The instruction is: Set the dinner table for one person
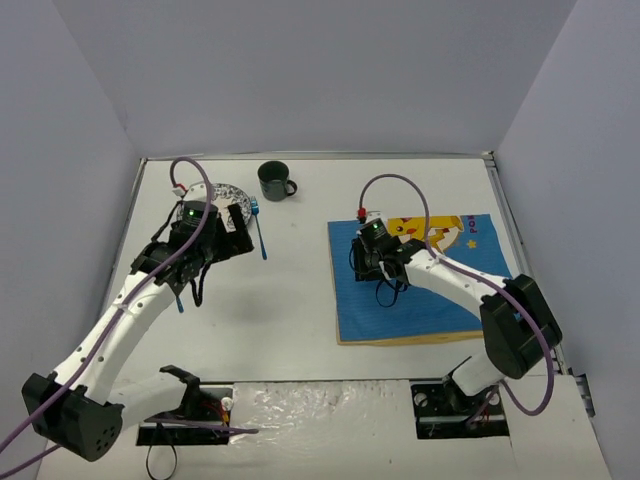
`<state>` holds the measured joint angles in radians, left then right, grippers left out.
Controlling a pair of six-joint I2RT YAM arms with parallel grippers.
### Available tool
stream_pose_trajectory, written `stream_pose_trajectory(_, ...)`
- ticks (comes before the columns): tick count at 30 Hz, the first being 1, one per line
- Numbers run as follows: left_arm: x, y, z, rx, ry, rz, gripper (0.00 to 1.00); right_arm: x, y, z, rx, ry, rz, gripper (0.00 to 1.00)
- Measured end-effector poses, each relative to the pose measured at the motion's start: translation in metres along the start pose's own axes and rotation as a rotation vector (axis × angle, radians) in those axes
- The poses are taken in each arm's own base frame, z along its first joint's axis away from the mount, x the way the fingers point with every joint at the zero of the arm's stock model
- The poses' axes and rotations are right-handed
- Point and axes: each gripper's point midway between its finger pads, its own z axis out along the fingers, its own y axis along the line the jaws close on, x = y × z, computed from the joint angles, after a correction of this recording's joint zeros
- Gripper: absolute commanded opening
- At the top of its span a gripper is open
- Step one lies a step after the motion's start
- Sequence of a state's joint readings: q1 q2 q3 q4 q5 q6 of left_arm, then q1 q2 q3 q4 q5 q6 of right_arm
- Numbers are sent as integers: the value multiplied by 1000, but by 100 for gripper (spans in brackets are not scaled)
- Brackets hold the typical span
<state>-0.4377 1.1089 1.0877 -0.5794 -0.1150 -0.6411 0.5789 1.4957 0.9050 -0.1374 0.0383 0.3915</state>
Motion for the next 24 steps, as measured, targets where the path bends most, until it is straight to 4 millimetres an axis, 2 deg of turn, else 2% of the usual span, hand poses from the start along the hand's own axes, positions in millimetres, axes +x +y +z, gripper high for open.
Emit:
stream_pose_trajectory(4, 1, 47, -4, -110, 1, -10, 97, 16, 20, 19, 21, 49, -82, 33)
stream_pose_trajectory(7, 9, 66, -5, -153, 21, 8, 97, 23, 29, 30, 28, 69, -112, 33)
stream_pose_trajectory(16, 21, 94, -4, -205, 55, 1, 97, 25, 42, 55, 50, 80, -143, 31)
stream_pose_trajectory(24, 21, 98, -3, -196, 64, -26, 97, 23, 44, 58, 57, 67, -129, 30)
